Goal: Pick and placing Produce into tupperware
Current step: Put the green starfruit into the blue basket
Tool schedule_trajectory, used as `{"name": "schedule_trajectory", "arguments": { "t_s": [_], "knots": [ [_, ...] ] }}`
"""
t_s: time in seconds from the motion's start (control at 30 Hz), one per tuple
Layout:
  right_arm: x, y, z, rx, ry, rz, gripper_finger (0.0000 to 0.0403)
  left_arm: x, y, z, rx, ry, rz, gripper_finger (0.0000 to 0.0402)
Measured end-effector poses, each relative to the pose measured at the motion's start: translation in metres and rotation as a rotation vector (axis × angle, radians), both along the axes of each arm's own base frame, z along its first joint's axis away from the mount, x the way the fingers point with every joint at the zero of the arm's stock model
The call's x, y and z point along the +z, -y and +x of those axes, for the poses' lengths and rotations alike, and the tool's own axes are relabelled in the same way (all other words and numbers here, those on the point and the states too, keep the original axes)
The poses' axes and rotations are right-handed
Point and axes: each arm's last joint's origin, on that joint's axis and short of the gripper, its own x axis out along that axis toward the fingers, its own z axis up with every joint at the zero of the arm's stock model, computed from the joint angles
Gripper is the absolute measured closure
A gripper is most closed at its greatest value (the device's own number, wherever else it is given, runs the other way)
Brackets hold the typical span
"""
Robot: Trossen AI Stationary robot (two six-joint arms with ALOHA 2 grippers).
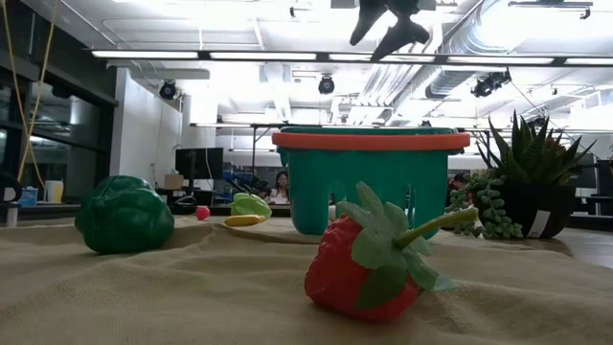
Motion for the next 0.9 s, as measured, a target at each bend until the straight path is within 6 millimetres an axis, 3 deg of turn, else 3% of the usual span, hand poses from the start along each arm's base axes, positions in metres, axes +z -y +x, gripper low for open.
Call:
{"name": "schedule_trajectory", "arguments": {
  "t_s": [0.13, 0.27, 0.43, 0.77, 0.9],
  "knots": [
    [0.0, 0.002, -0.002, 0.041, -0.012, 0.001, 0.0114, -0.004, 0.0, 0.03, 0.021, -0.086, 0.022, 0.0189],
    [0.002, 0.006, -0.006, 0.084, -0.013, 0.007, 0.0114, -0.005, -0.015, 0.047, 0.128, -0.118, -0.011, 0.019],
    [0.002, 0.012, -0.008, 0.134, -0.016, 0.014, 0.0114, -0.012, -0.047, 0.058, 0.194, -0.165, -0.119, 0.019],
    [0.0, 0.01, -0.012, 0.198, -0.055, 0.019, 0.0114, -0.039, -0.123, 0.085, 0.18, -0.24, -0.281, 0.019],
    [0.003, 0.009, -0.018, 0.203, -0.07, 0.017, 0.0114, -0.049, -0.146, 0.093, 0.171, -0.247, -0.294, 0.019]
  ]
}}
